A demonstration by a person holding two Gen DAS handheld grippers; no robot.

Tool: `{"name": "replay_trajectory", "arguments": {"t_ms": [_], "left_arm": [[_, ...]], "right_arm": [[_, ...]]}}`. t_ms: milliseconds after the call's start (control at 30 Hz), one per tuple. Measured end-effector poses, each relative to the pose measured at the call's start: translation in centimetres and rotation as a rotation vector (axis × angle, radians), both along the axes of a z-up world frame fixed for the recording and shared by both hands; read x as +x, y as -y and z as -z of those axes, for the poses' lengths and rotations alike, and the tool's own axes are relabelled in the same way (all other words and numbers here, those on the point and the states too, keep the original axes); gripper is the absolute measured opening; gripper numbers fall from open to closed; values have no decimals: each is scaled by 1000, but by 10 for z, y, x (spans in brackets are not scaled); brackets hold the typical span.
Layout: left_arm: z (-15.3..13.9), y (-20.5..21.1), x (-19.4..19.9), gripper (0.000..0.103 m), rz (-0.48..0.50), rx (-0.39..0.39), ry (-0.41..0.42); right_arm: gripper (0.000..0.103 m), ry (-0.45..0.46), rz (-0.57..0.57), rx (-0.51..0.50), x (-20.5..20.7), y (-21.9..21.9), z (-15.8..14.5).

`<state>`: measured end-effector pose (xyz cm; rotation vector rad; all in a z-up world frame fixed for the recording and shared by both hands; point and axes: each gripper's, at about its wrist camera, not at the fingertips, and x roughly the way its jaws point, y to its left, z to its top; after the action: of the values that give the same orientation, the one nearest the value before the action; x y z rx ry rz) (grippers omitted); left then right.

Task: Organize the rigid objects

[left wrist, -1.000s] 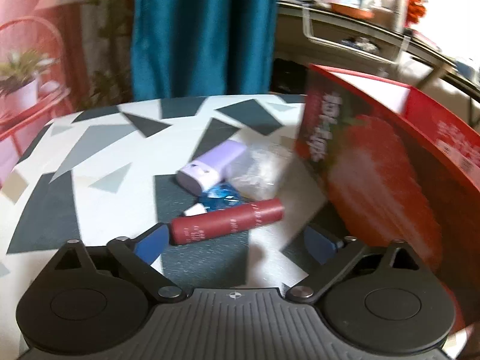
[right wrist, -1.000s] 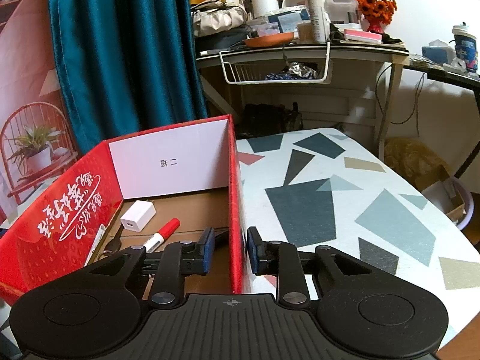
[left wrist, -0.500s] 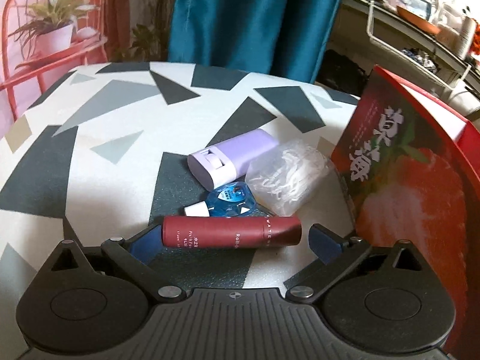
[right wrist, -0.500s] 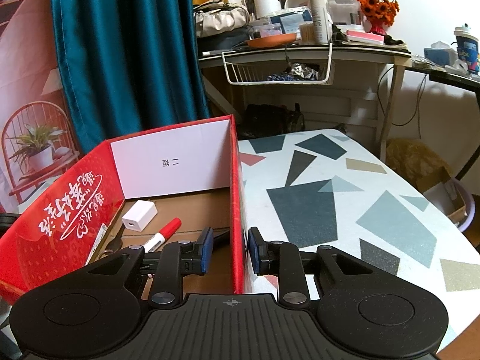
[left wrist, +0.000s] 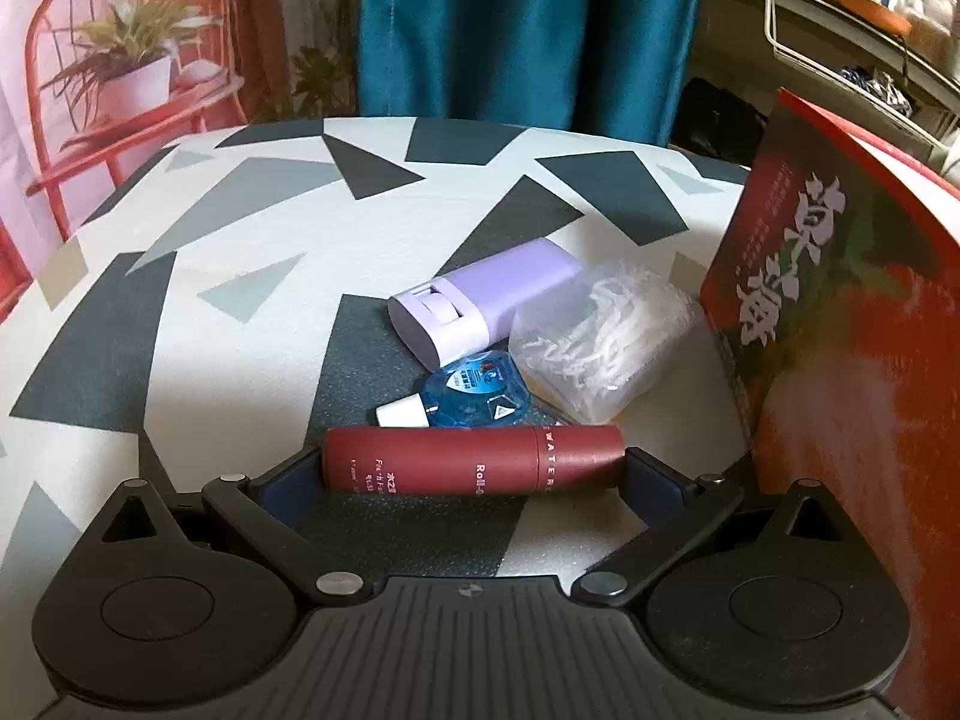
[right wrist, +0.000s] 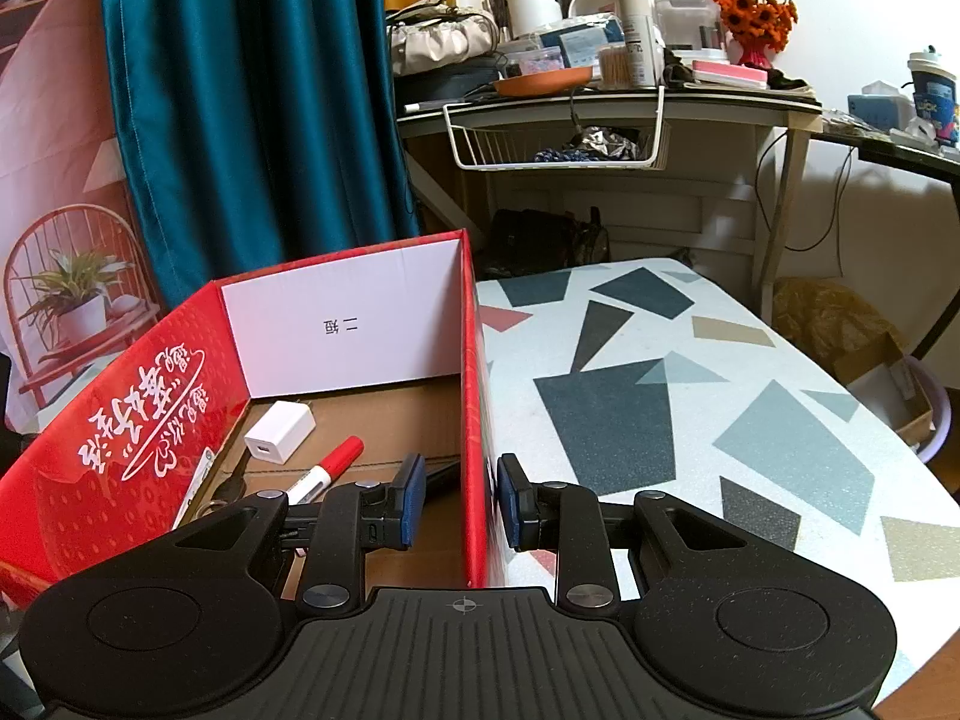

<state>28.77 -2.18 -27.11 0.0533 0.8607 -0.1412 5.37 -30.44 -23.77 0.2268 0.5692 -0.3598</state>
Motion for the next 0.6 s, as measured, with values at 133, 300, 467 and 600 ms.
{"name": "replay_trajectory", "arguments": {"t_ms": [133,300,467,600], "left_arm": [[-1,-4,-4,100,6,-7,24],[-1,-9,-8,100,25,7,40],[-10,-12,-15,100,101,13,81],[-28,-10,-19,100,214,35,127]], "right_arm": [[25,0,0,0,0,0,0],[25,0,0,0,0,0,0],[25,0,1,1,0,0,0],[25,0,0,1,0,0,0]]}}
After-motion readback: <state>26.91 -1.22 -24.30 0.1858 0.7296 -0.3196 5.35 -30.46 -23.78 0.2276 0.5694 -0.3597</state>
